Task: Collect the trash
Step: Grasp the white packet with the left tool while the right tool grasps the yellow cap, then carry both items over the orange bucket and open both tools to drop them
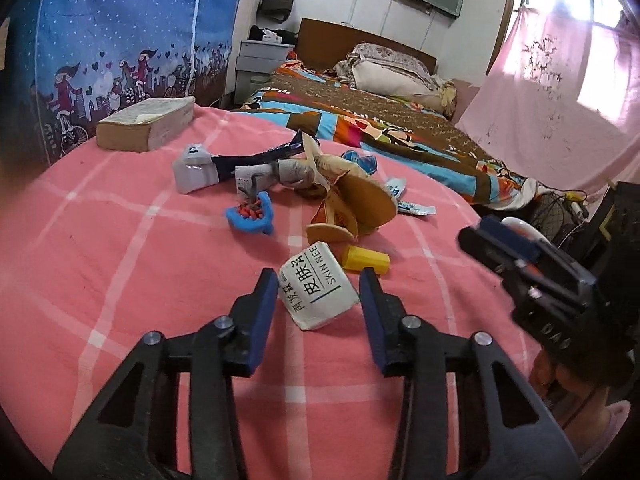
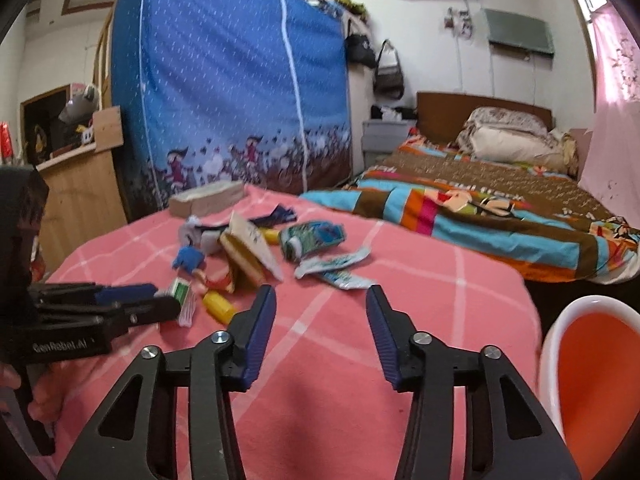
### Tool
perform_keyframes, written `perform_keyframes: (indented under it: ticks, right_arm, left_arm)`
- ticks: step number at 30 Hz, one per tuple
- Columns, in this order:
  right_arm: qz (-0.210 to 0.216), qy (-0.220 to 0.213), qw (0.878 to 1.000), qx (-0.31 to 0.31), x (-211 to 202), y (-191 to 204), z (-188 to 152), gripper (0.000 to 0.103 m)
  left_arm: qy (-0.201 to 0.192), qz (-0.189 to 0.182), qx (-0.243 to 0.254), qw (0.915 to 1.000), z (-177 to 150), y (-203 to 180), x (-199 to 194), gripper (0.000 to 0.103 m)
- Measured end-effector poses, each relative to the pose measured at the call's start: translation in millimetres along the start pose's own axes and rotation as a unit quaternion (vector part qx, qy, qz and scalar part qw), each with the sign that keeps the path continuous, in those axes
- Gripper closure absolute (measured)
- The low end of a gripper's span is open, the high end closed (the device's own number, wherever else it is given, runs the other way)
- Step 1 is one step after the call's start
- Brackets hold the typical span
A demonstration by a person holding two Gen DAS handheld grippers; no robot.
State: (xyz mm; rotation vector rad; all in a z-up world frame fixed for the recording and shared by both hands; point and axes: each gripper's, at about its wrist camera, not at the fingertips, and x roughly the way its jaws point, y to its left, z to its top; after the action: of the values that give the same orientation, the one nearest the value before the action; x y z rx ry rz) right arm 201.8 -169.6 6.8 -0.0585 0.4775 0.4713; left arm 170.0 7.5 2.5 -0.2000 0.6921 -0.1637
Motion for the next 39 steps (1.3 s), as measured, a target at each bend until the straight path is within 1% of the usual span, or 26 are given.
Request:
perform_keyframes:
  ticks: [1, 2, 3, 10, 15, 18, 20, 24, 28, 31, 37, 39]
  right_arm:
    - [0.007, 0.009, 1.0, -0.004, 3, 3, -1, 0.064]
    - [0.012, 0.017, 1.0, -0.007, 6, 5, -1, 0.064]
    - [0.017, 0.024, 1.0, -0.01, 9, 8, -2, 0.066]
    - [0.063, 0.069, 0.995, -0.024, 28, 26, -4, 0.077]
    - [0.086, 0.083, 0.992, -0.028, 37, 34, -3, 0.08]
    - [0.091, 0.09, 0.991, -0.026, 42, 36, -2, 0.081]
    - [0.097, 0.093, 0.991, -0.019, 45, 35, -1, 0.081]
    - [0.11, 0.098, 0.989, -0.007, 50, 32, 1, 0.081]
    - [0.122, 0.101, 0.987, -0.004, 54, 34, 3, 0.081]
    - [0.127, 0.104, 0.986, -0.006, 56, 36, 4, 0.081]
    - [0.125, 0.102, 0.987, -0.021, 51, 43, 3, 0.089]
    - [0.122, 0.093, 0.988, -0.023, 46, 43, 0, 0.09]
  left_arm:
    - [0.0, -0.001, -0.002, 1.0, 1, 2, 1, 0.061]
    - [-0.001, -0.005, -0.007, 1.0, 1, 5, -2, 0.072]
    - [-0.001, -0.007, -0.01, 0.9999, 0, 6, -3, 0.078]
    - [0.001, -0.012, -0.014, 0.9998, 0, 14, -8, 0.084]
    - [0.01, -0.011, -0.014, 0.9998, -1, 17, -7, 0.084]
    - [0.015, -0.004, -0.01, 0.9998, -1, 16, -3, 0.082]
    - [0.017, 0.002, -0.008, 0.9998, -1, 15, 0, 0.078]
    - [0.035, 0.013, -0.011, 0.9992, 0, 17, 8, 0.076]
    - [0.031, 0.005, -0.027, 0.9991, -1, 22, 6, 0.077]
    - [0.026, 0.007, -0.031, 0.9992, -2, 23, 5, 0.079]
    - [0.017, 0.003, -0.03, 0.9994, -3, 24, -2, 0.083]
    - [0.005, 0.004, -0.023, 0.9997, -4, 20, -7, 0.085]
